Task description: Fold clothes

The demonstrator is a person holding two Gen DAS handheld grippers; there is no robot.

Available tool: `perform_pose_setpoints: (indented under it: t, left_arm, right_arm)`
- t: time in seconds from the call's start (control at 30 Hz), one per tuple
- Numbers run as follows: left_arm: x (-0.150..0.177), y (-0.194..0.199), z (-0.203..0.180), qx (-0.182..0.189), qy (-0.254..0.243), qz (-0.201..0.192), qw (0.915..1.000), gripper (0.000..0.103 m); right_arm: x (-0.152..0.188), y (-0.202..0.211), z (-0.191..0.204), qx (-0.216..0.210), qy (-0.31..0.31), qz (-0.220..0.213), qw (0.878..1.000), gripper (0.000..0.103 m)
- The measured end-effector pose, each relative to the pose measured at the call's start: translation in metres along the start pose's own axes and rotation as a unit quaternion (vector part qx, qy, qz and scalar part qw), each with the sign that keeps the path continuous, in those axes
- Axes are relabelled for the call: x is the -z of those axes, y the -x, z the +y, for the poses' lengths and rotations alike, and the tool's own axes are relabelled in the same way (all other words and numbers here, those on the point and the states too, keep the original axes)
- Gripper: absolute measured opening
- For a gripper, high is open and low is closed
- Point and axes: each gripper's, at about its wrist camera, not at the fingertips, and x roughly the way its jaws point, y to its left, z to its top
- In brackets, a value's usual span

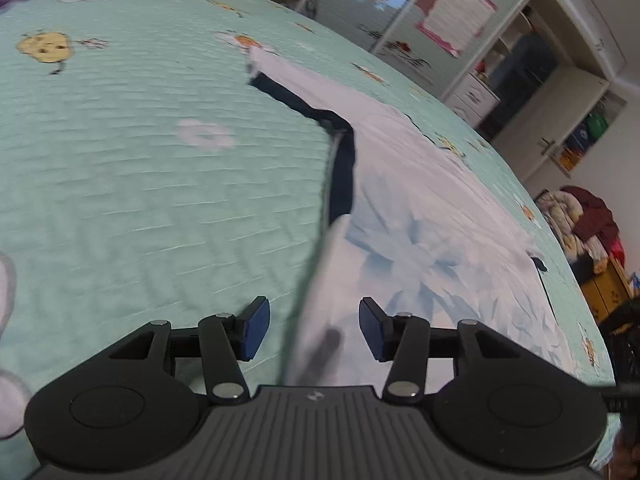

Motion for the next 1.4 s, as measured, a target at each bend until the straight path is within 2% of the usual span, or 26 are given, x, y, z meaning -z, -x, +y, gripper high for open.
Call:
perform_pose_setpoints:
  t: [0.2, 0.33, 0.4, 0.5, 0.63, 0.77, 0.9, 1.13, 1.23, 1.4]
  left_arm:
    - [-0.014, -0.019, -0.007, -0.026, 0.081, 0.007, 0.9964, 0.052]
    - [-0.023, -0.027, -0.016, -0.059, 0.089, 0.013, 0.9942, 0.053]
    - [-0.026, -0.032, -0.02, -0.068, 0.087, 0.006, 0.9938, 0.053]
    - [-0.028, -0.039, -0.025, -0.08, 0.076, -0.005, 0.9939, 0.053]
    - [-0.018, -0.037, -0.023, -0.065, 0.059, -0.036, 0.9955, 0.053]
    - [-0.014, -0.034, -0.018, -0.048, 0.066, -0.052, 0.9953, 0.051]
    - [-0.012, -0.036, -0.018, -0.041, 0.06, -0.065, 0.9953, 0.051]
    - [-0.012, -0.039, -0.011, -0.02, 0.06, -0.07, 0.9955, 0.052]
    - [-0.013, -0.04, -0.01, -0.017, 0.06, -0.068, 0.9958, 0.054]
    - [-0.012, -0.041, -0.013, -0.022, 0.058, -0.069, 0.9957, 0.054]
  right_arm:
    - [-0.057, -0.028, 0.038, 0.021, 0.073, -0.022, 0.997, 0.03]
    - [-0.082, -0.041, 0.054, 0.017, 0.091, -0.032, 0.995, 0.033]
    - [-0.092, -0.048, 0.061, 0.014, 0.099, -0.035, 0.994, 0.046]
    - [-0.107, -0.058, 0.072, 0.01, 0.11, -0.039, 0.993, 0.049]
    - [-0.123, -0.071, 0.083, 0.008, 0.123, -0.043, 0.991, 0.049]
    - [-0.136, -0.084, 0.082, 0.033, 0.138, -0.046, 0.989, 0.049]
    - [-0.168, -0.103, 0.094, 0.035, 0.145, -0.057, 0.987, 0.049]
    - [-0.219, -0.136, 0.14, 0.015, 0.157, -0.081, 0.984, 0.049]
    - [-0.215, -0.147, 0.15, 0.012, 0.152, -0.076, 0.985, 0.049]
    - [-0.17, -0.137, 0.146, 0.006, 0.12, -0.096, 0.988, 0.049]
